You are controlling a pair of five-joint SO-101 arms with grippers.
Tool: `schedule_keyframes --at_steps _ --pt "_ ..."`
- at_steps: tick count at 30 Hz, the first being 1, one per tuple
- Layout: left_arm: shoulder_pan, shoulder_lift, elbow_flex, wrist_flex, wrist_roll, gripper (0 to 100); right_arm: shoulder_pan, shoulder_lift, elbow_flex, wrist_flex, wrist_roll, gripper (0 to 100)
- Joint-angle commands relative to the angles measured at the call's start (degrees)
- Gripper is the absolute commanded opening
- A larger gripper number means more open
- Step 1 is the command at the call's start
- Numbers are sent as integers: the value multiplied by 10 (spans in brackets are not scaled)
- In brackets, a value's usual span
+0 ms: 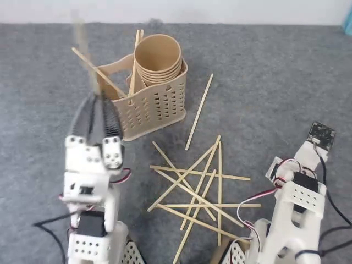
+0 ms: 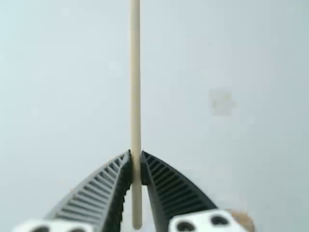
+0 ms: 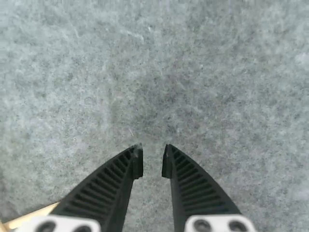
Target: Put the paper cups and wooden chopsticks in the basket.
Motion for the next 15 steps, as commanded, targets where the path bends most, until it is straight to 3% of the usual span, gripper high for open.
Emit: schedule_keyframes --at_steps 1,15 --pt "-9 -11 -30 -63 9 13 -5 -4 -5 -12 -4 76" --pt "-8 -3 -87 -64 9 13 -5 -10 4 -10 -6 76"
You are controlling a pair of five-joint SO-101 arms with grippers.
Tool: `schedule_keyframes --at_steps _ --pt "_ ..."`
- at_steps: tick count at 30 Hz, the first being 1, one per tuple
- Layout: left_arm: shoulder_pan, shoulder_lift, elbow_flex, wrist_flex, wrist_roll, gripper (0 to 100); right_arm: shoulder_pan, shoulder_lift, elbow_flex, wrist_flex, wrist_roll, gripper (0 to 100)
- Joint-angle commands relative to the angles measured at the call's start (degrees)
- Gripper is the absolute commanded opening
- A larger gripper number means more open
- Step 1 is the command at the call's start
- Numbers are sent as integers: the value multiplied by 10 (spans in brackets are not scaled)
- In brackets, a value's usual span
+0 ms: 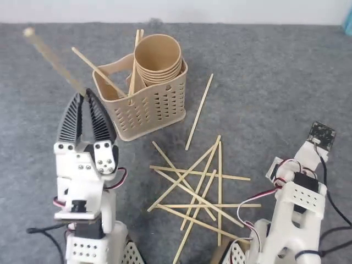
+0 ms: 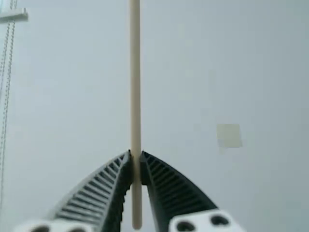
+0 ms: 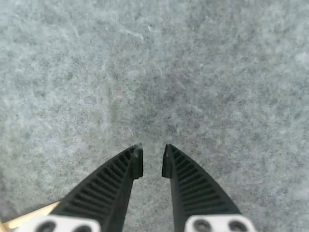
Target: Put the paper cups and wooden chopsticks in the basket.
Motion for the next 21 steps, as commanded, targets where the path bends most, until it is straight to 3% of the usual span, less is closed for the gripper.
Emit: schedule_keyframes --at_steps 1,12,21 --pt "-1 11 -73 -15 9 13 -5 -10 2 -10 -6 76" --pt "-27 331 -327 -15 9 13 -5 -10 3 -9 -6 76" --pt "-11 456 -258 -19 35 13 -4 -9 3 -13 -4 76"
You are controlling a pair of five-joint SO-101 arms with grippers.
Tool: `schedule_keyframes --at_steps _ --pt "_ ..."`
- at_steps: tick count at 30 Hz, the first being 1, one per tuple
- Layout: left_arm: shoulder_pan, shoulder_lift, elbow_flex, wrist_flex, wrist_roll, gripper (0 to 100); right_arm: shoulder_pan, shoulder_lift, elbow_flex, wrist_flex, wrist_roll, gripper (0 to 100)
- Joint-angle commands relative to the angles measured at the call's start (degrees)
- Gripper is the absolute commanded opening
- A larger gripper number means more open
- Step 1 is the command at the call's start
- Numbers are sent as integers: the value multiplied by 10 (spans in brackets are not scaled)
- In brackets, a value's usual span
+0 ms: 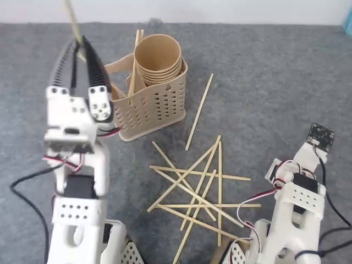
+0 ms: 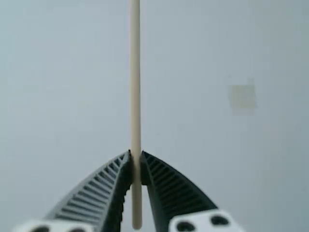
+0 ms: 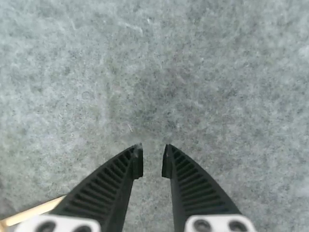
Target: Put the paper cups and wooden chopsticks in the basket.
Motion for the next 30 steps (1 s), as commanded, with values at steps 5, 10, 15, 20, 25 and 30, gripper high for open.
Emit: schedule_keyframes --at_steps 5,10,15,20,25,30 --pt "15 94 67 -91 69 13 -4 -10 -4 -13 -4 76" --pt "12 173 80 -172 73 13 -4 -10 -4 -13 -3 76" --pt "11 226 83 -188 73 80 -4 -10 -4 -13 -3 76" --pt "11 229 129 -191 73 206 -4 -10 -4 -14 -3 76" --pt "-9 229 135 -189 69 209 -4 -10 -4 -14 -3 76" --pt "-47 228 124 -189 69 209 -5 -10 -4 -14 -3 76"
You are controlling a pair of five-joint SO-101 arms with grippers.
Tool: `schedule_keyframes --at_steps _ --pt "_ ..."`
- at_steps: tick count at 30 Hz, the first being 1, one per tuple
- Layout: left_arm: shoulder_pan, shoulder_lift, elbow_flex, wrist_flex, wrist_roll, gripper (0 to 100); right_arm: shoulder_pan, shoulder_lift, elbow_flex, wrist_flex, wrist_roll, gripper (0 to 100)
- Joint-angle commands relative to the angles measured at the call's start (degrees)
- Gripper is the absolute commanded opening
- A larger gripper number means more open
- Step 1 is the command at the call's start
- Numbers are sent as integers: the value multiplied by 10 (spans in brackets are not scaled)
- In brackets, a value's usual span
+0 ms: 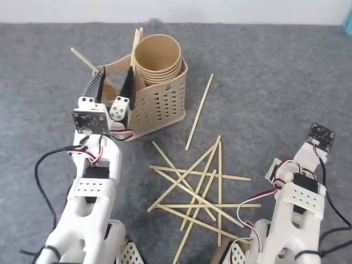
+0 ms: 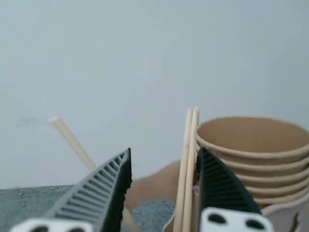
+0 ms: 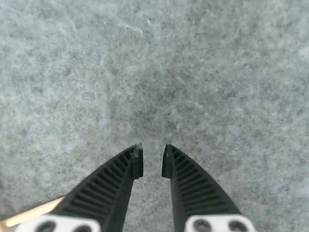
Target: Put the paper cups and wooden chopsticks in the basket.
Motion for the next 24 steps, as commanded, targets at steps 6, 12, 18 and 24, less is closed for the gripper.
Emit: schedule_keyframes --at_steps 6,12,18,24 --pt "-75 -1 -31 1 5 209 -5 -10 -4 -13 -3 76" --pt "-80 -1 -129 276 9 209 -5 -7 -5 -13 -3 76" --pt "-74 -1 -286 623 10 209 -5 -7 -5 -13 -3 76" --pt "-63 -1 -282 741 10 209 -6 -6 -5 -13 -3 76"
